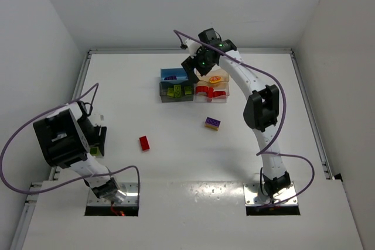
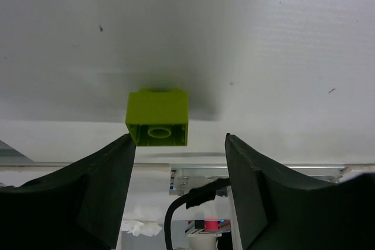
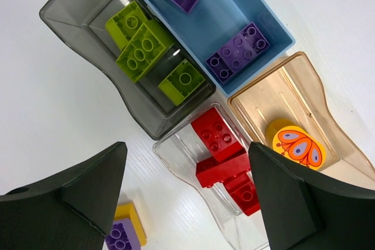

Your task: Sort the legos into containers by color

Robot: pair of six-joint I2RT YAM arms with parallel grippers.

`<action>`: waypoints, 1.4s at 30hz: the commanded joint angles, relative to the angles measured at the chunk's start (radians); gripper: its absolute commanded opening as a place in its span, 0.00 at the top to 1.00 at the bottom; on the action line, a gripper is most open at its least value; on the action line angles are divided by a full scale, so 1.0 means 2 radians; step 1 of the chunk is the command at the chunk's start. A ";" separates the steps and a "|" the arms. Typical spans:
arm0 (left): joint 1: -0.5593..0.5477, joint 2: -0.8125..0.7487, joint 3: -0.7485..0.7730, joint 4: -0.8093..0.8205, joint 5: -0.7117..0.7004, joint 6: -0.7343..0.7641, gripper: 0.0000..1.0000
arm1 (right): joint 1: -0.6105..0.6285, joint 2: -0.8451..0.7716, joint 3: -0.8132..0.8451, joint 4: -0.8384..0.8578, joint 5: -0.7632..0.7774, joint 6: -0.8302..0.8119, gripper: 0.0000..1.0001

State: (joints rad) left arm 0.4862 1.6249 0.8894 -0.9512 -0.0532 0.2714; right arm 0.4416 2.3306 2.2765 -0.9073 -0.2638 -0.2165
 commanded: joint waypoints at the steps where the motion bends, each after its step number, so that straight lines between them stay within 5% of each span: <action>1: 0.007 0.014 0.016 0.027 0.003 -0.006 0.32 | -0.004 -0.029 0.005 -0.003 0.000 0.009 0.15; 9: 0.007 0.042 0.016 0.056 -0.006 -0.006 0.39 | -0.004 -0.029 0.001 -0.003 0.005 0.009 0.15; 20: -0.010 0.007 0.044 0.045 0.036 0.004 0.72 | -0.004 -0.044 -0.028 -0.003 0.015 0.009 0.15; 27: -0.145 -0.039 0.196 0.040 0.137 -0.045 0.73 | -0.020 -0.085 -0.048 0.003 0.044 0.008 0.15; 32: -0.213 -0.001 0.271 0.112 0.237 -0.120 0.77 | -0.059 -0.119 -0.058 0.012 0.048 0.037 0.14; 36: -0.299 0.038 0.328 0.213 0.248 -0.191 0.77 | -0.090 -0.151 -0.064 0.012 0.048 0.059 0.13; 42: -0.372 0.142 0.410 0.237 0.249 -0.222 0.77 | -0.128 -0.197 -0.070 0.002 0.027 0.088 0.10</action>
State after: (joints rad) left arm -0.2096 1.8458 1.6470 -0.5423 0.4126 -0.0986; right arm 0.1921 2.0113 2.1414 -0.9081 -0.1871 -0.0944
